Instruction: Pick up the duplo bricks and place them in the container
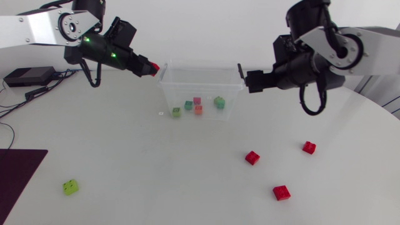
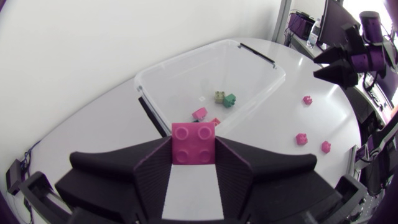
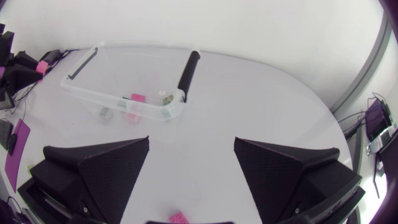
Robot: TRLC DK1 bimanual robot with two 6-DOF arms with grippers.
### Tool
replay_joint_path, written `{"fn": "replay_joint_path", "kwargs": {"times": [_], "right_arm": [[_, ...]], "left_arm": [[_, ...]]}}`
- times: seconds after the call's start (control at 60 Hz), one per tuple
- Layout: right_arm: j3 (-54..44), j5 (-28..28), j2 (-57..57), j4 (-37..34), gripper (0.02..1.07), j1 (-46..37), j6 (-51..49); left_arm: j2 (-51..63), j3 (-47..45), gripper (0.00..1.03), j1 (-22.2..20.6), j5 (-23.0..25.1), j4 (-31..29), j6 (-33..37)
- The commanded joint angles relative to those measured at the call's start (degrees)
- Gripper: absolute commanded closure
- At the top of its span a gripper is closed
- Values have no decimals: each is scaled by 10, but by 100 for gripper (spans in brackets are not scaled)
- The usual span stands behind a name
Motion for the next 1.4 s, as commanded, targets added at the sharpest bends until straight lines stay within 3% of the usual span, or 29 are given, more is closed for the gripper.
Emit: {"fn": "replay_joint_path", "kwargs": {"times": [0.0, 0.25, 0.367, 0.383, 0.433, 0.467, 0.517, 0.85, 0.95, 1.083, 1.183, 1.383], "right_arm": [[-47, 3, -35, -7, 8, -8, 18], [-146, 4, -86, -33, 7, -37, 8], [-183, 3, -107, -40, 7, -52, 3], [-187, 3, -110, -42, 7, -55, 2], [-197, 4, -118, -49, 7, -66, 2], [-198, 3, -119, -57, 7, -76, 2], [-195, 3, -119, -73, 7, -90, 2], [-218, -11, -95, -83, 7, -180, -29], [-225, -82, -66, -47, 7, -239, -126], [-198, -113, -4, -44, 7, -296, -245], [-158, -133, 52, -49, 7, -328, -357], [-74, -184, 150, -105, 7, -353, -487]], "left_arm": [[34, 42, 71, -15, 7, 10, -25], [120, 137, 71, -52, 6, 11, -45], [164, 181, 65, -55, 3, -3, -48], [168, 185, 63, -55, 2, -4, -48], [187, 206, 31, -57, -9, -15, -50], [194, 215, 16, -59, -19, -22, -50], [196, 222, 5, -60, -30, -31, -49], [58, 129, 5, -14, -37, -89, 20], [5, 77, 5, 7, -47, -104, 52], [-65, -5, 5, 34, -51, -105, 93], [-117, -71, 5, 68, -60, -105, 132], [-172, -156, 5, 137, -60, -111, 204]]}}
